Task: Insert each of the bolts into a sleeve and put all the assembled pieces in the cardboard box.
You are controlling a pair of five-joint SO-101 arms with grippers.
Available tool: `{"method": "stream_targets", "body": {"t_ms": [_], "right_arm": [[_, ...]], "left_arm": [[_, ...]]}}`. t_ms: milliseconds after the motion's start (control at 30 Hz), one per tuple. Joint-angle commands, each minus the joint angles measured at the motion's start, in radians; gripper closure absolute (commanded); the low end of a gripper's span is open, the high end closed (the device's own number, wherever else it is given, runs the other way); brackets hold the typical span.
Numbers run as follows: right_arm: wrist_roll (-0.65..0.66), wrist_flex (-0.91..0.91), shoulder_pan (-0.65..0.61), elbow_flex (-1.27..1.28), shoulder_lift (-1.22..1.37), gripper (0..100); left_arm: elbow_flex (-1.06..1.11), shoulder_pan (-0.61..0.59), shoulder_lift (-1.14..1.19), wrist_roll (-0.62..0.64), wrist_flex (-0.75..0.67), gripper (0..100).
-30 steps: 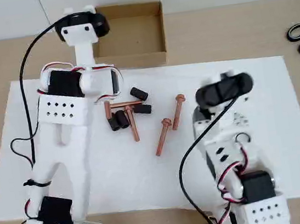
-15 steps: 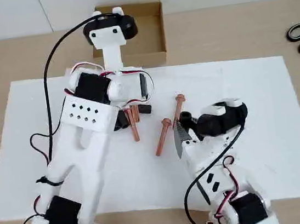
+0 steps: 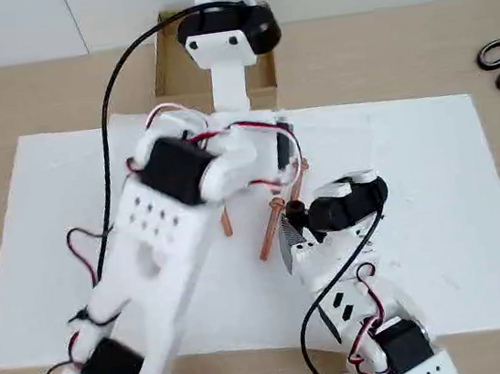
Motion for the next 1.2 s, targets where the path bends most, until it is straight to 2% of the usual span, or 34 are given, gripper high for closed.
{"method": "stream_targets", "body": {"t_ms": [0, 67, 133, 467, 733, 933, 1167], "right_arm": [[-0.003, -0.031, -0.005, -0.008, -0.01, 99.5], [-0.003, -0.031, -0.005, -0.008, -0.01, 99.5], [-0.003, -0.031, -0.005, -0.008, -0.01, 99.5], [-0.003, -0.031, -0.004, -0.006, -0.01, 99.5], [-0.003, -0.031, -0.005, -0.006, -0.01, 99.5], [-0.005, -0.031, -0.035, -0.006, -0.01, 99.5], [-0.005, -0.033, -0.056, -0.006, -0.01, 99.5]], "left_arm": [[-0.056, 0.017, -0.132, -0.021, 0.071, 99], [0.018, -0.009, -0.155, -0.021, 0.052, 99], [0.131, -0.038, -0.161, -0.021, -0.023, 99], [0.63, -0.046, -0.298, -0.026, -0.509, 99], [0.783, -0.041, -0.413, -0.046, -0.618, 99], [0.785, 0.005, -0.411, -0.046, -0.621, 99], [0.803, 0.005, -0.411, -0.046, -0.621, 99]]}}
